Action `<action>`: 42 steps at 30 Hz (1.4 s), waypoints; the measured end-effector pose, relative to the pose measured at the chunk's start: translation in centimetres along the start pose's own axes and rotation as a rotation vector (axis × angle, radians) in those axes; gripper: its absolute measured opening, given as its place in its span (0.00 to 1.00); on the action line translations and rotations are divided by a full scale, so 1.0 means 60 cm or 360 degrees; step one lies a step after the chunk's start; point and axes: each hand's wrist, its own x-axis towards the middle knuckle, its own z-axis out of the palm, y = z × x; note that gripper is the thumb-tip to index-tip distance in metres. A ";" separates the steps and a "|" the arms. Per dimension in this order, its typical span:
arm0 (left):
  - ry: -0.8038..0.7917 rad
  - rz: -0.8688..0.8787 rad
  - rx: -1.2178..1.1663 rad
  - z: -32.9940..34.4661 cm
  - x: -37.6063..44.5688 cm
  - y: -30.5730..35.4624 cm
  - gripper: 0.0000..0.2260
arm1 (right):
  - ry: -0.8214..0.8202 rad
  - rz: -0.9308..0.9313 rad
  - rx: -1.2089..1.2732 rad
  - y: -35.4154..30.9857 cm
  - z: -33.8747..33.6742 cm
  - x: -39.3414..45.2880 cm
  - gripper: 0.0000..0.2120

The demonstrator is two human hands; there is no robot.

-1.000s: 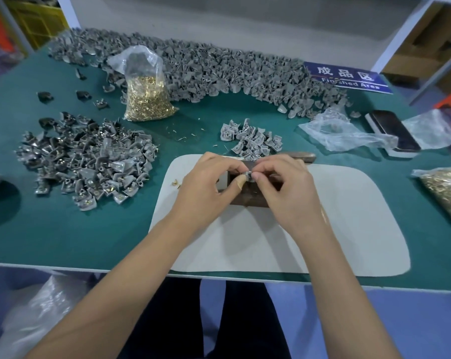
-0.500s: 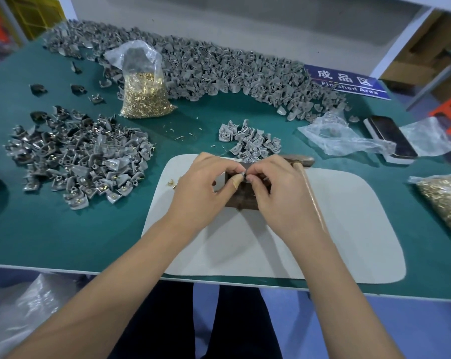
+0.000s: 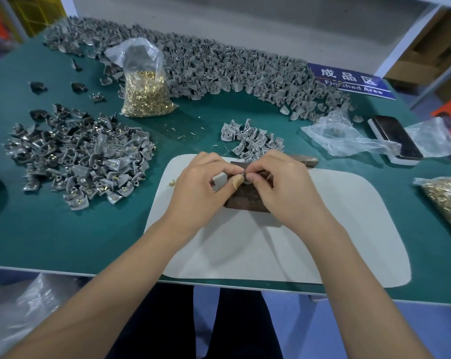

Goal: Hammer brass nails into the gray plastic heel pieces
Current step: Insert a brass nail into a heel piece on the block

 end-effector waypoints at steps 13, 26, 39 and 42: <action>-0.0013 -0.0005 -0.0073 0.002 0.002 -0.003 0.02 | -0.0065 0.0107 0.0212 0.013 -0.001 0.011 0.07; -0.0027 -0.0069 -0.0114 0.002 0.004 -0.010 0.03 | 0.0000 0.0045 0.0153 -0.014 -0.009 0.001 0.07; -0.0021 -0.0092 -0.0128 0.004 0.009 -0.016 0.04 | -0.0276 0.0063 -0.0478 -0.047 -0.017 0.034 0.09; -0.0023 -0.0143 -0.0158 0.003 0.008 -0.017 0.03 | -0.0249 0.0065 -0.0466 -0.047 -0.016 0.032 0.09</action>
